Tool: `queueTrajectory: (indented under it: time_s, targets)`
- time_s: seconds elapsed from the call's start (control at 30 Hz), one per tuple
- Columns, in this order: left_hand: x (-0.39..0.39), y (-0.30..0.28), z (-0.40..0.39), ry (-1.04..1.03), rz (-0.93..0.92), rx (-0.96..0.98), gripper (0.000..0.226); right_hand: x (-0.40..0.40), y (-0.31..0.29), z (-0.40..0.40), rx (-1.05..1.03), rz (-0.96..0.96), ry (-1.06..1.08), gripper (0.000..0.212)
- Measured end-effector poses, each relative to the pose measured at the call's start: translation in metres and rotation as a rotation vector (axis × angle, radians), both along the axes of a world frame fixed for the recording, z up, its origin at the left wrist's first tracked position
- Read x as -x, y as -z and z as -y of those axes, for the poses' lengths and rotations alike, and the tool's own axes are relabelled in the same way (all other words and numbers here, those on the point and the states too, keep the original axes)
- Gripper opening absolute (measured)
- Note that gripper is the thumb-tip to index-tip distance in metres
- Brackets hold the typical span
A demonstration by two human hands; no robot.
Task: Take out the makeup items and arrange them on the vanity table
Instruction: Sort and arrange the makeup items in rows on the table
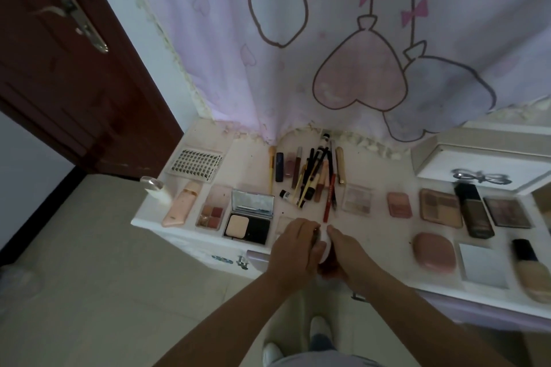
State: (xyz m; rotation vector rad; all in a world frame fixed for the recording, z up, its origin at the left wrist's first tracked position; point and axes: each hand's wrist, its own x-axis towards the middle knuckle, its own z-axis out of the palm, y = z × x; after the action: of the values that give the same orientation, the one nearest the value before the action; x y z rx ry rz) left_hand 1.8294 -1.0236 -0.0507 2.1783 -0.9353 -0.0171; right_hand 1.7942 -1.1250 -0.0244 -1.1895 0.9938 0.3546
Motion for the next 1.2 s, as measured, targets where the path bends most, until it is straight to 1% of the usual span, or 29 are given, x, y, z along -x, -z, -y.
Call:
queueTrajectory:
  time_s: [0.1,0.17,0.23,0.27,0.33,0.4,0.47,0.5,0.53,0.6,0.67,0.7,0.8,0.9,0.97,1.03,1.1,1.2]
  targets:
    - [0.001,0.0,-0.003,-0.018,0.007,0.075,0.045,0.002,0.001,-0.007,0.143,-0.026,-0.15,0.057]
    - [0.003,0.002,-0.008,-0.032,-0.015,0.146,0.049,0.001,0.004,-0.014,0.183,-0.025,-0.201,0.056]
    - [0.004,0.006,-0.011,-0.049,-0.028,0.175,0.055,0.0,0.007,-0.019,0.209,0.008,-0.22,0.054]
    - [0.005,0.008,-0.011,-0.067,-0.028,0.177,0.054,0.001,0.009,-0.02,0.245,0.035,-0.238,0.052]
    - [0.007,0.009,-0.011,-0.107,-0.104,0.185,0.055,0.001,0.012,-0.022,0.345,0.113,-0.294,0.047]
    - [0.009,0.011,-0.012,-0.143,-0.206,0.181,0.056,0.001,0.012,-0.022,0.392,0.165,-0.345,0.044]
    - [0.008,0.013,-0.013,-0.197,-0.291,0.142,0.045,0.001,0.01,-0.022,0.424,0.217,-0.412,0.036]
    - [0.006,0.013,-0.012,-0.229,-0.361,0.135,0.04,0.001,0.01,-0.022,0.461,0.241,-0.456,0.03]
    - [0.004,0.014,-0.01,-0.272,-0.453,0.146,0.039,0.001,0.009,-0.021,0.514,0.268,-0.513,0.026]
    - [0.0,0.013,-0.004,-0.383,-0.696,0.174,0.041,0.0,0.011,-0.018,0.642,0.329,-0.613,0.027]
    - [-0.004,0.016,-0.001,-0.546,-0.974,0.234,0.039,0.002,0.016,-0.013,0.734,0.37,-0.664,0.031]
    - [-0.005,0.018,-0.001,-0.607,-1.074,0.261,0.04,0.004,0.018,-0.01,0.752,0.383,-0.672,0.033]
    - [-0.009,0.02,-0.001,-0.598,-1.236,0.276,0.04,0.01,0.025,0.003,0.751,0.4,-0.624,0.04]
    - [-0.014,0.019,-0.004,-0.613,-1.465,0.365,0.031,0.013,0.032,0.022,0.757,0.388,-0.512,0.042]
    - [-0.016,0.02,-0.006,-0.631,-1.557,0.367,0.031,0.016,0.038,0.034,0.734,0.372,-0.436,0.041]
    - [-0.017,0.024,-0.007,-0.686,-1.656,0.393,0.035,0.02,0.046,0.041,0.72,0.346,-0.44,0.041]
    - [-0.019,0.029,-0.004,-0.74,-1.712,0.408,0.038,0.022,0.055,0.045,0.686,0.331,-0.419,0.041]
    - [-0.025,0.037,0.005,-0.764,-1.728,0.415,0.041,0.019,0.065,0.053,0.646,0.282,-0.36,0.035]
